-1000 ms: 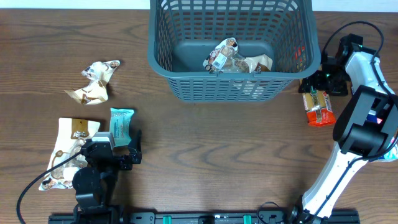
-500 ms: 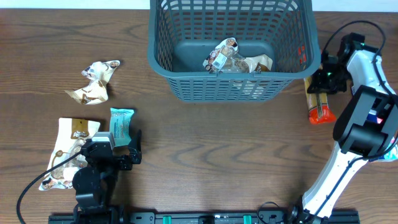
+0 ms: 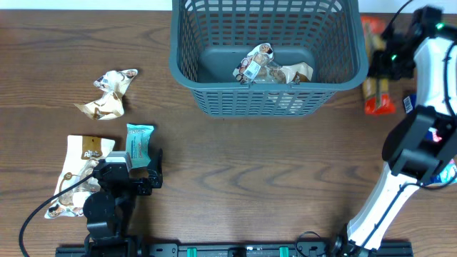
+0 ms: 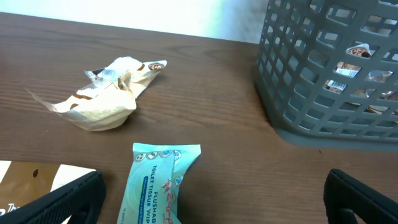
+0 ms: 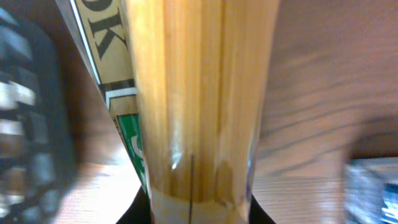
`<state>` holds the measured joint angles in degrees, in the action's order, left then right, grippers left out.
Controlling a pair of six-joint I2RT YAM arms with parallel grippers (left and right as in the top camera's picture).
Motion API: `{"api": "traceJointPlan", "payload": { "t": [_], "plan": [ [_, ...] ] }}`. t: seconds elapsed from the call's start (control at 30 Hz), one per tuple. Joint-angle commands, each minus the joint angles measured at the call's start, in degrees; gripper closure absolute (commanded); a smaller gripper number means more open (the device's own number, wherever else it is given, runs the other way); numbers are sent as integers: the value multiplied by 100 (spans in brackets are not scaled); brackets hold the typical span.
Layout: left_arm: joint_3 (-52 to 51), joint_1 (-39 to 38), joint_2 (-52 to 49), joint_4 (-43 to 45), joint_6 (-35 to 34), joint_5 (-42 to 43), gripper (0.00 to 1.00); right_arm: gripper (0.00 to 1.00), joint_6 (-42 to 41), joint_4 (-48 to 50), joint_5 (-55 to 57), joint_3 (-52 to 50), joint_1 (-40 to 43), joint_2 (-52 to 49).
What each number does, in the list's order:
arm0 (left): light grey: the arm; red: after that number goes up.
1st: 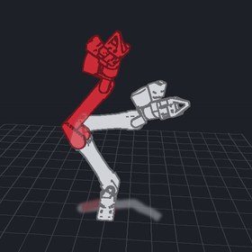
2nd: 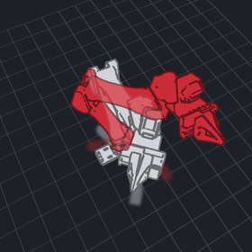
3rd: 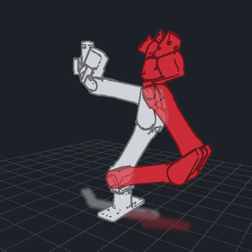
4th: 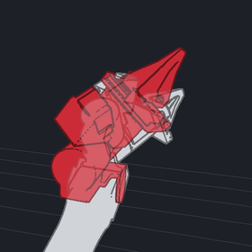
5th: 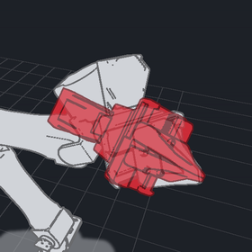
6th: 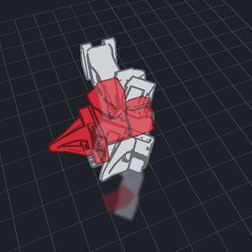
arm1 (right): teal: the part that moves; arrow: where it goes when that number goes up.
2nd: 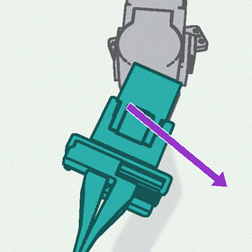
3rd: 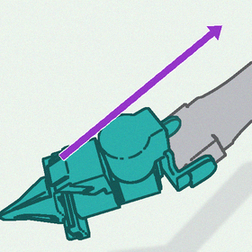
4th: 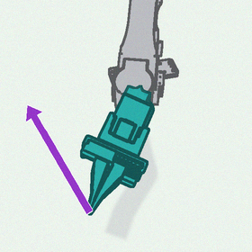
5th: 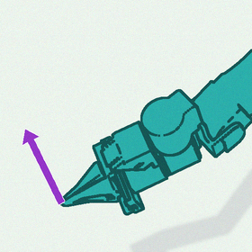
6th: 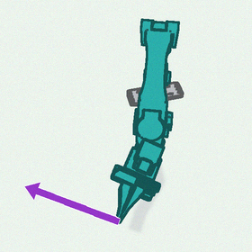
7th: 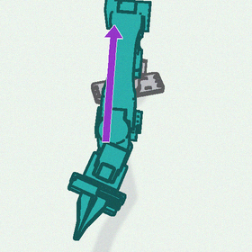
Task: Pack container
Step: 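Lift the pasta box and lower it into the basket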
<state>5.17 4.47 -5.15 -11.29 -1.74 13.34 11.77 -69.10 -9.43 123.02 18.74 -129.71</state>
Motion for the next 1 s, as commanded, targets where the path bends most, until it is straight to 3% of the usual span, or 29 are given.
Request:
{"api": "traceJointPlan", "payload": {
  "t": [0.0,0.13,0.43,0.5,0.73,0.97],
  "plan": [
    [-146,28,-7,-11,-74,59,1,99,-83,4,-260,699,-162,1143],
    [-146,28,-7,-11,-74,59,1,98,483,11,-227,798,-490,1700],
    [-146,28,-7,-11,-74,61,1,99,597,522,1075,798,-1515,2559],
    [-146,28,-7,-11,-74,61,1,99,977,518,1060,798,-1720,2597],
    [-146,28,-7,-11,-74,61,1,99,4079,-201,-140,798,-2531,2579],
    [-146,28,-7,-11,-74,63,1,99,4376,-68,-372,796,-2900,2463]
  ]
}}
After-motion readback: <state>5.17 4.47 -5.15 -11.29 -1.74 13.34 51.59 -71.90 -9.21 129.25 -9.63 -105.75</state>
